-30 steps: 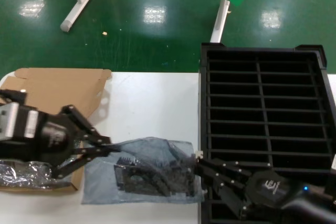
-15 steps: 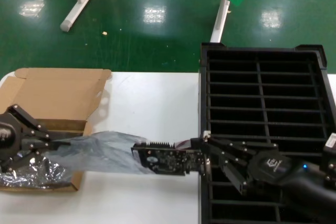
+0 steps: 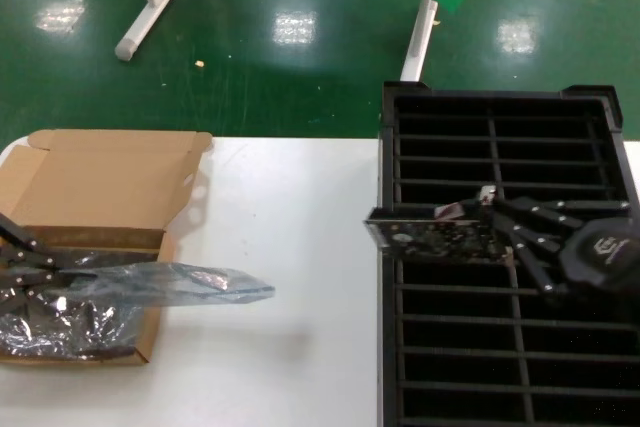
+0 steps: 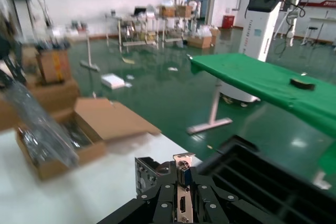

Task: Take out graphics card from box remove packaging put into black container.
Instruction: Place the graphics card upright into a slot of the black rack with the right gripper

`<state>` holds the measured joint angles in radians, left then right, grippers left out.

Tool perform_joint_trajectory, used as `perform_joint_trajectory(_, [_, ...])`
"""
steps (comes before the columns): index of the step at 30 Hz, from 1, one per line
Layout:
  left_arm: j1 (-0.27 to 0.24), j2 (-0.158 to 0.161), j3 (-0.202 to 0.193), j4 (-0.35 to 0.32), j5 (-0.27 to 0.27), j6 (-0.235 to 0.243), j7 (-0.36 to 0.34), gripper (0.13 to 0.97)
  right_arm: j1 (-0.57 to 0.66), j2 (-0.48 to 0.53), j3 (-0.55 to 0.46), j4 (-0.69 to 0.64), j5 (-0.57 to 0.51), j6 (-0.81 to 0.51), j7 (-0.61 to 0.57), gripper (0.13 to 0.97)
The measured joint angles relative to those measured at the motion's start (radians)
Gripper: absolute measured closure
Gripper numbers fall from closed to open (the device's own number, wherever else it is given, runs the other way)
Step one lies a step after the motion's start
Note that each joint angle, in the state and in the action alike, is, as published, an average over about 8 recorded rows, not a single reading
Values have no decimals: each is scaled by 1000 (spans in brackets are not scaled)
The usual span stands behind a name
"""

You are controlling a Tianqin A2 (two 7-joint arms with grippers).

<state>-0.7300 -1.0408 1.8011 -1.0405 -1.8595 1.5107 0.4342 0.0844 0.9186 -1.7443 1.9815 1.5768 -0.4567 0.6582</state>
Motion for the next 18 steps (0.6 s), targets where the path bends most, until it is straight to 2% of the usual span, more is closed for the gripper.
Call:
perform_joint_trajectory(4, [-41, 18, 33, 90, -10, 30, 64, 955, -35, 17, 75, 38, -142, -22, 46, 914])
perform_joint_trajectory(7, [-84, 32, 89, 157, -36, 43, 114, 955, -67, 26, 134, 57, -234, -38, 24, 914])
perform_joint_trajectory(12, [-176, 55, 225, 272, -98, 54, 197, 955, -130, 55, 225, 72, -312, -48, -78, 914])
perform_joint_trajectory(18, [-286, 89, 389, 397, -174, 58, 280, 955, -218, 101, 322, 76, -252, -48, -262, 914])
